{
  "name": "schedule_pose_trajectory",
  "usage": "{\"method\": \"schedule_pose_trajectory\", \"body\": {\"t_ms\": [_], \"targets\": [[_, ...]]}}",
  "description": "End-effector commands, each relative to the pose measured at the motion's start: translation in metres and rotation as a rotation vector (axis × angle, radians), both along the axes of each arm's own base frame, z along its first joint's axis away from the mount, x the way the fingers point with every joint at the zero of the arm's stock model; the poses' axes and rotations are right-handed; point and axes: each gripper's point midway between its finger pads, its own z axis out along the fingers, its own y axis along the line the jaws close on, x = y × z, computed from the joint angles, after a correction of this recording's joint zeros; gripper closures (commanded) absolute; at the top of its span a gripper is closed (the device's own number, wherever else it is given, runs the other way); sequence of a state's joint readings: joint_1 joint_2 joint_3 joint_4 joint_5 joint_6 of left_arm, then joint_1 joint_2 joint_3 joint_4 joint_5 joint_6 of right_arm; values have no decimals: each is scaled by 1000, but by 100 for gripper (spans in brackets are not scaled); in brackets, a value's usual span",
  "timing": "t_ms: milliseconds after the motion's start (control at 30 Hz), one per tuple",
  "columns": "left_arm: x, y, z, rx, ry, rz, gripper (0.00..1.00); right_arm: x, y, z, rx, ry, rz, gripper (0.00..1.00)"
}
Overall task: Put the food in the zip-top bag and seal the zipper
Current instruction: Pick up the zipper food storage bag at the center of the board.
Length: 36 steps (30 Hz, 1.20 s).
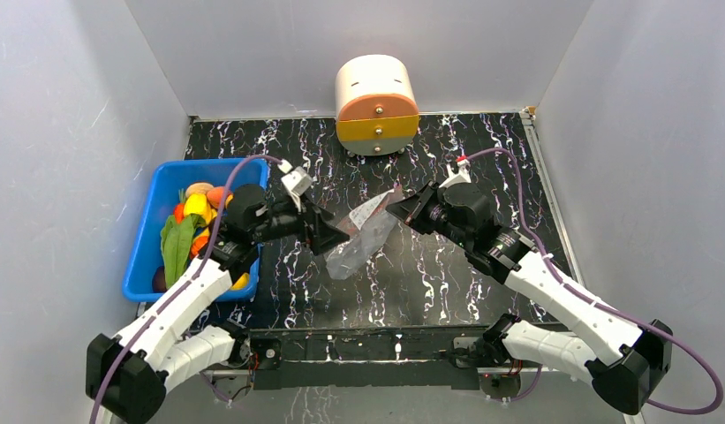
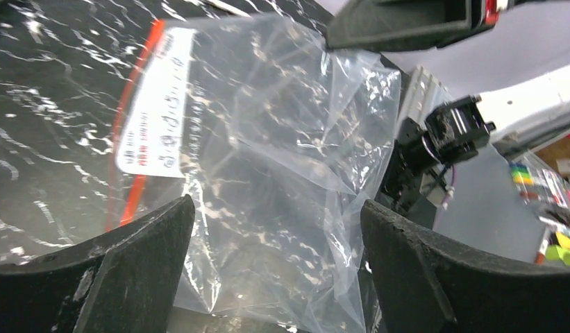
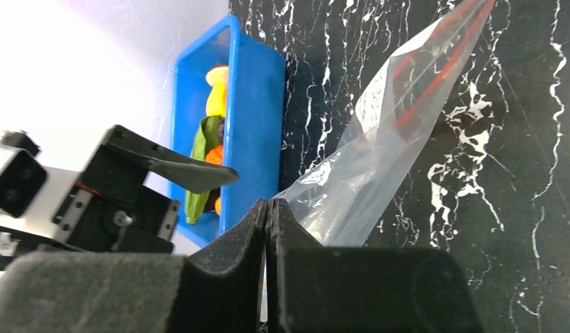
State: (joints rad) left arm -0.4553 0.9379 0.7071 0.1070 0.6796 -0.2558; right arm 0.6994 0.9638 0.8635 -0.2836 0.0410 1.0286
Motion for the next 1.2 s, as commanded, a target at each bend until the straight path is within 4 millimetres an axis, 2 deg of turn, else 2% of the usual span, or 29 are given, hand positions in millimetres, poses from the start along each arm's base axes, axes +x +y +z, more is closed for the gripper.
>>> {"method": "schedule_pose_trajectory", "body": {"t_ms": [0,167,300,367,633,733,800,900,933,1033,1067,1100,1167], "targets": [[-10,-24,18,-15,-85,-109,11,6,5,51,146,-66,-27,100],[-16,-37,17,-8,-73,-133,8,8,3,53,187,-60,-56,100],[-16,-51,35,-35,-24,-151,7,10,-3,51,209,-50,-100,100],[-14,-60,35,-18,-24,-155,7,10,-6,53,221,-54,-116,100],[-15,-87,6,115,-54,-151,7,12,-14,50,246,-28,-175,100],[-13,-96,-1,168,-86,-111,12,10,-13,49,258,-20,-168,100],[-16,-101,-2,194,-121,-115,20,9,-14,48,257,-23,-164,100],[-27,-105,-2,221,-149,-162,41,8,-16,48,240,-36,-160,100],[-28,-105,0,224,-153,-170,51,7,-17,47,226,-46,-158,100],[-28,-99,5,229,-153,-144,100,7,-30,43,131,-99,-176,100],[-27,-95,6,229,-155,-122,100,6,-34,44,99,-126,-176,100],[-26,-91,9,225,-161,-101,100,4,-40,45,66,-158,-177,93],[-24,-81,16,220,-176,-55,100,-1,-48,48,0,-238,-158,72]]}}
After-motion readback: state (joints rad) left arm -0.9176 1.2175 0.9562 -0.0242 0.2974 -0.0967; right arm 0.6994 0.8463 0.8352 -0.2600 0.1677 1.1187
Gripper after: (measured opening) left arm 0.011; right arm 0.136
